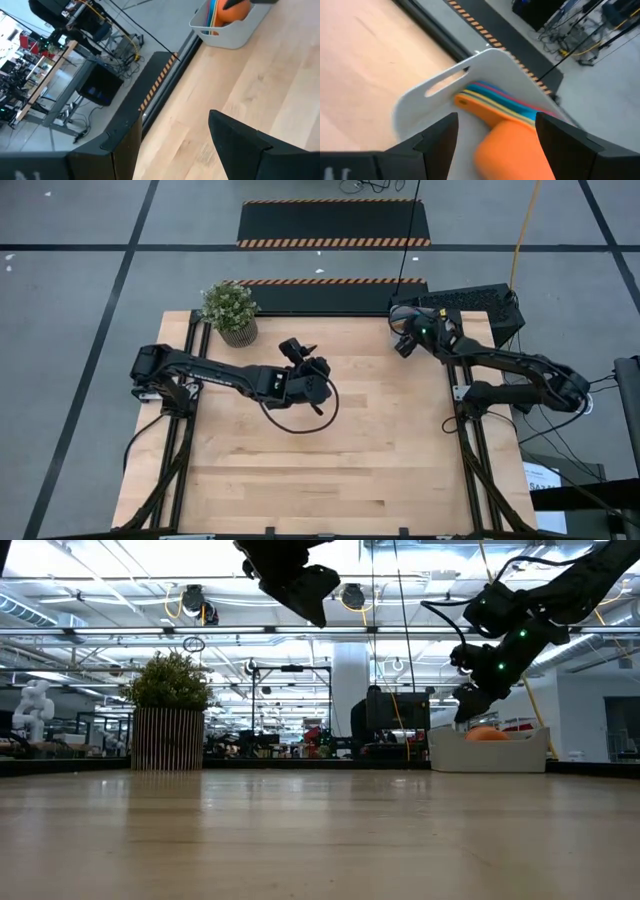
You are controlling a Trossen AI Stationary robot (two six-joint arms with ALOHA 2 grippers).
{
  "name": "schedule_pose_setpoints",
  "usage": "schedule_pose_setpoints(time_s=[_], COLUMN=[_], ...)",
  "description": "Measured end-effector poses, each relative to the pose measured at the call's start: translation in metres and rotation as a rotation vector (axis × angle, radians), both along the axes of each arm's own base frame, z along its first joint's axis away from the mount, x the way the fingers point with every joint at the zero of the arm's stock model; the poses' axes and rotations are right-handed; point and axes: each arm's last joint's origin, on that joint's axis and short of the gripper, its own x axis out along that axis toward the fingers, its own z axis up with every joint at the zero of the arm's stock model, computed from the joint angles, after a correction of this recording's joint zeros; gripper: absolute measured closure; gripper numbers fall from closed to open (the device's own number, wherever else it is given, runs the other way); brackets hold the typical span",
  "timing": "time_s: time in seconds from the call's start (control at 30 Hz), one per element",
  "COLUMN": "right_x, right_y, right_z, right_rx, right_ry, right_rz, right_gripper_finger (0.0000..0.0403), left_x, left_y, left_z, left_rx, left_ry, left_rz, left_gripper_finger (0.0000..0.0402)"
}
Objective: Nest measuring cups in basket
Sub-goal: Return to Home Position
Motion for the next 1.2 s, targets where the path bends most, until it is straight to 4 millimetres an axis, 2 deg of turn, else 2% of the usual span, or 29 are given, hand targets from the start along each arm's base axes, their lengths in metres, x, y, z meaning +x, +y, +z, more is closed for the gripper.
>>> schedule_pose_setpoints(time_s=[0.17,0.47,0.67,0.87,1.03,1.2], right_x=[0.007,0.026,0.026,0.021,0.013,0.006], right_y=[0.011,0.032,0.042,0.054,0.065,0.073], right_z=[-0.003,-0.003,0.009,0.028,0.032,0.034], right_rx=[0.056,0.133,0.124,0.115,0.089,0.063], right_ry=[-0.043,-0.099,-0.162,-0.296,-0.340,-0.421], right_rz=[0.020,0.259,0.355,0.437,0.482,0.598], right_gripper_finger=[0.0145,0.0145,0.0145,0.0149,0.0180,0.0237], left_x=[-0.001,0.000,0.000,0.003,-0.012,-0.044], left_y=[0.003,0.010,0.007,0.007,0.026,0.037], left_z=[0.002,0.001,0.000,-0.015,-0.021,-0.022], left_rx=[-0.007,-0.047,-0.059,-0.083,-0.135,-0.147], left_ry=[-0.016,-0.038,-0.044,-0.126,-0.287,-0.359], left_rz=[0.012,0.022,0.009,-0.084,-0.183,-0.196], left_gripper_finger=[0.0170,0.0170,0.0170,0.0170,0.0170,0.0201])
